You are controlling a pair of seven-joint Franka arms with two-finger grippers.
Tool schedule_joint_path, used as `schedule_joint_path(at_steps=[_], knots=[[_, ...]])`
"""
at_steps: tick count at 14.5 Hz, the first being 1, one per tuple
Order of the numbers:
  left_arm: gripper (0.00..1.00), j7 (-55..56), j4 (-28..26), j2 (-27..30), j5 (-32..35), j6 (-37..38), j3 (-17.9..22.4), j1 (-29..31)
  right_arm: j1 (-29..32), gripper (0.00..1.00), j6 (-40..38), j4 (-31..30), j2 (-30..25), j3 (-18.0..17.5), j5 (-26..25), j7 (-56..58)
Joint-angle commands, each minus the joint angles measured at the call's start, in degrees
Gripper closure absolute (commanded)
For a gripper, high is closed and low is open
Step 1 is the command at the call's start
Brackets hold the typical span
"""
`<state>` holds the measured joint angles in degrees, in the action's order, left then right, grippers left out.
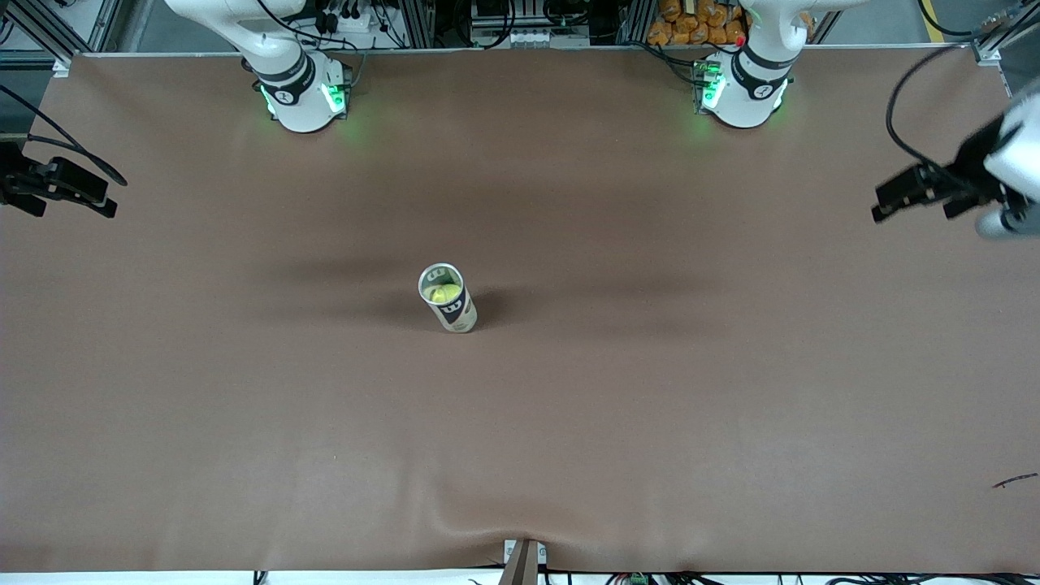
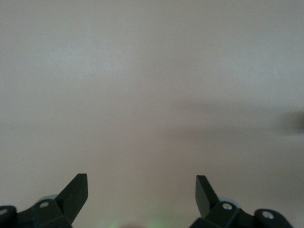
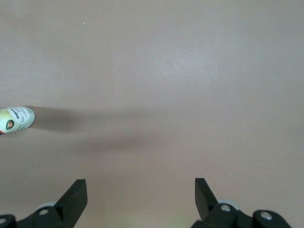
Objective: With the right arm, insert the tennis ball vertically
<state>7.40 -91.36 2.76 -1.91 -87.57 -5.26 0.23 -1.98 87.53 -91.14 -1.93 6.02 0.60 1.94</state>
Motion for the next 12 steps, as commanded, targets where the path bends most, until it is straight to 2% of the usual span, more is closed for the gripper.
schedule_joint_path(at_steps=[1, 4, 7, 9, 12], knots=[[0.00, -0.5, -4.8, 5.6, -0.9, -0.2, 1.2, -2.6, 1.2, 0.00, -0.8, 0.7, -0.4, -0.9, -1.0, -0.7], [0.00, -0.5, -8.6, 9.4, -0.4, 0.0, 3.4, -4.5, 1.2, 0.00, -0.8, 0.8, -0.4, -0.9, -1.0, -0.7], [0.00, -0.2, -8.2, 9.6, 0.5, 1.4, 5.4, -5.2, 1.2, 0.00, -0.8, 0.8, -0.4, -0.9, -1.0, -0.7], [0.00, -0.3, -7.7, 9.1, 3.5, 1.4, 6.7, -6.3, 1.2, 0.00, -0.8, 0.8, -0.4, -0.9, -1.0, -0.7], [0.00, 0.4, -7.5, 8.7, 3.9, 1.4, 6.9, -6.6, 1.2, 0.00, -0.8, 0.7, -0.4, -0.9, -1.0, -0.7]])
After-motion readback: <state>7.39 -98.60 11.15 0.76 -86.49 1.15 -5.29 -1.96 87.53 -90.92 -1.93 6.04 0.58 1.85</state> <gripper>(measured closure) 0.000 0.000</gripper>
